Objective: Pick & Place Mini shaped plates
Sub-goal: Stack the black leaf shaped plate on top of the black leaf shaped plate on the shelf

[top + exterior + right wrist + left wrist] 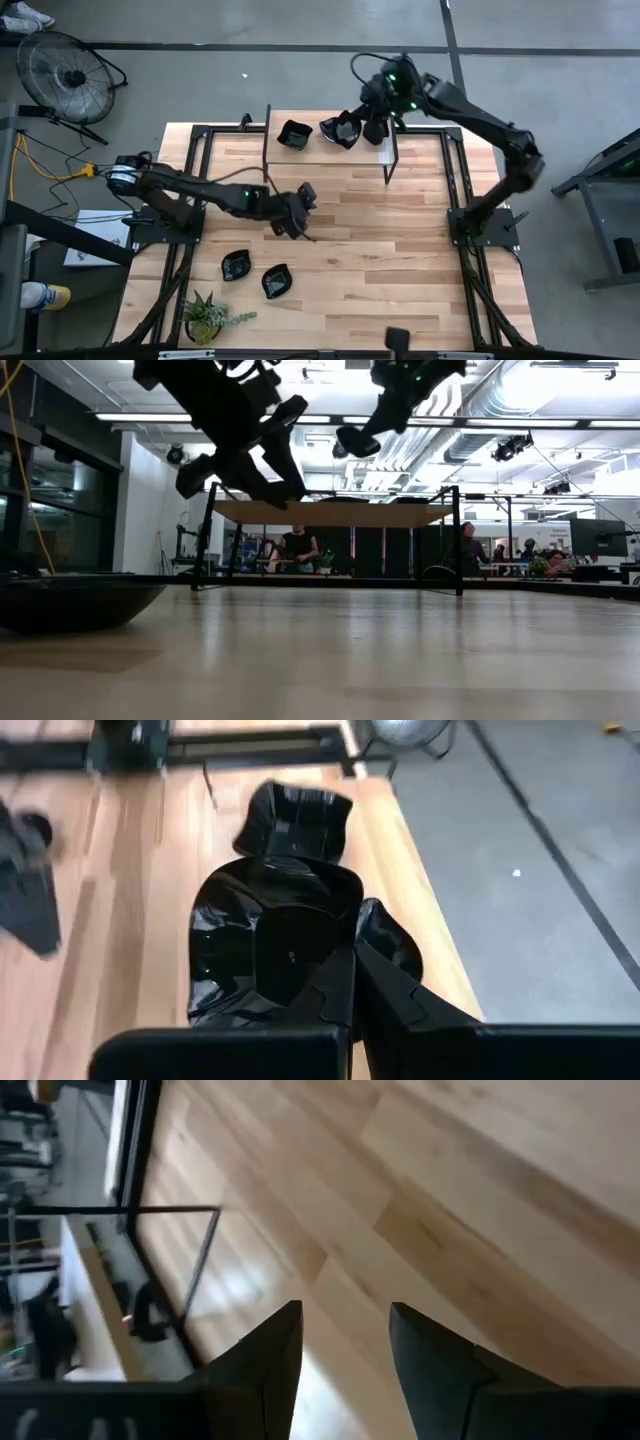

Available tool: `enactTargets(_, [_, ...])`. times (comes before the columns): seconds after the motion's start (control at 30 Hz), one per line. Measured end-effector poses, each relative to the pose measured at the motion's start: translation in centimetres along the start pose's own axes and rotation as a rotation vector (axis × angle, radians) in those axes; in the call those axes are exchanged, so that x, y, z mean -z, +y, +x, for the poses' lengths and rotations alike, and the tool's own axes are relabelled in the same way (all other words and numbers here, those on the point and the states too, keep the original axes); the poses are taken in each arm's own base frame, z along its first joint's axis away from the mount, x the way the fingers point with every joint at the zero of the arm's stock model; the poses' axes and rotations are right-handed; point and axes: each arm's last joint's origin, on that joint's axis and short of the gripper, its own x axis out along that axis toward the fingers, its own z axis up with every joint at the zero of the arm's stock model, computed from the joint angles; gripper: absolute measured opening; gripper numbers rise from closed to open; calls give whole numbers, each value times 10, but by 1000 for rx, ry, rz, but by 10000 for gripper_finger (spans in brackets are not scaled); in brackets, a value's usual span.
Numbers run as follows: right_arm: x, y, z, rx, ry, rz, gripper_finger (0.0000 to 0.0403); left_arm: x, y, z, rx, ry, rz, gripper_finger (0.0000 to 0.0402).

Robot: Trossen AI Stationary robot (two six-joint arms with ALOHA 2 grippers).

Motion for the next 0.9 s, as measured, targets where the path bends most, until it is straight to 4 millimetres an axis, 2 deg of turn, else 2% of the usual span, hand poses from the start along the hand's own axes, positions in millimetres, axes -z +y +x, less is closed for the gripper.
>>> enactTargets(0.23, [-21,-30,32,-90,149,-184,0,20,14,-9,89,-170,-121,147])
enactTargets(0.47, [-32,-45,53,-154,229,-371,0,31,13,-10,205,-250,-153,147])
enactTargets(0.7, [-30,-56,63,-170,219,-537,0,42,-11,0,192,-279,-177,147])
enactTargets(0.8, [-29,-58,63,-164,222,-558,0,45,-22,3,198,-311,-206,147])
enactTargets(0.9, [-29,-61,61,-155,214,-566,0,45,-24,3,159,-340,-227,147])
